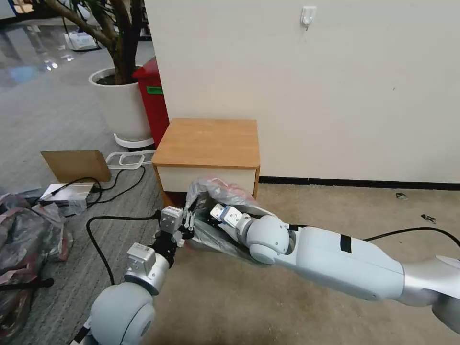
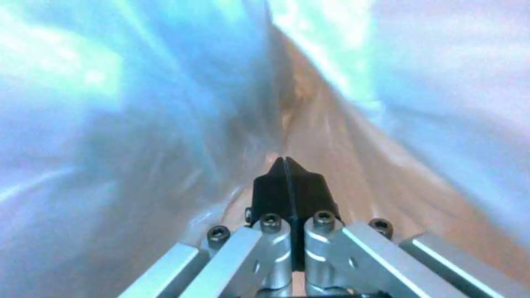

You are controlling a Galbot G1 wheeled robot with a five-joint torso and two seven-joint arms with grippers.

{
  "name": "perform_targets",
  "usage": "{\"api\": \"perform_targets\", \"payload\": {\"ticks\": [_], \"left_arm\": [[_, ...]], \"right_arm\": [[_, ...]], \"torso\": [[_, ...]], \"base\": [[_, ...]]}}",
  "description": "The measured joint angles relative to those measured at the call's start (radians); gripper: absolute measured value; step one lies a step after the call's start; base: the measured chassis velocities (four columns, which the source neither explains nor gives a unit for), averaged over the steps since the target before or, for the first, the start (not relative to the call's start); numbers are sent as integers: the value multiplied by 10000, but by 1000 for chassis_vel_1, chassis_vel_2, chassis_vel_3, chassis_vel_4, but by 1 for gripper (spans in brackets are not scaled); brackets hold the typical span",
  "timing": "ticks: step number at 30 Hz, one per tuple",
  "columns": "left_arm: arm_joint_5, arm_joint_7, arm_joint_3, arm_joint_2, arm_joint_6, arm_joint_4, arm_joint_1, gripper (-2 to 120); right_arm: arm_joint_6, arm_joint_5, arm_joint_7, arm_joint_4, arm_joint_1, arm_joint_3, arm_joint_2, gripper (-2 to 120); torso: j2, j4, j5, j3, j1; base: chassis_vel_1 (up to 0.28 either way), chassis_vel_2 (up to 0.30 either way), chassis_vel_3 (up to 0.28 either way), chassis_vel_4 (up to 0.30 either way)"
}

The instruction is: Pick up the garbage bag from the table and place it over the trash can.

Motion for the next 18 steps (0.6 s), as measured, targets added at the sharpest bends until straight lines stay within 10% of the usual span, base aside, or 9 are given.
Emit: {"api": "perform_targets", "payload": {"ticks": [18], "left_arm": [[-2532,-1511,290,-566,218,881,-222,7]], "right_arm": [[27,538,-327,1242,-750,1053,-907,0]], "torso": [[0,1,1,0,0]], "base": [[0,0,0,0]]}}
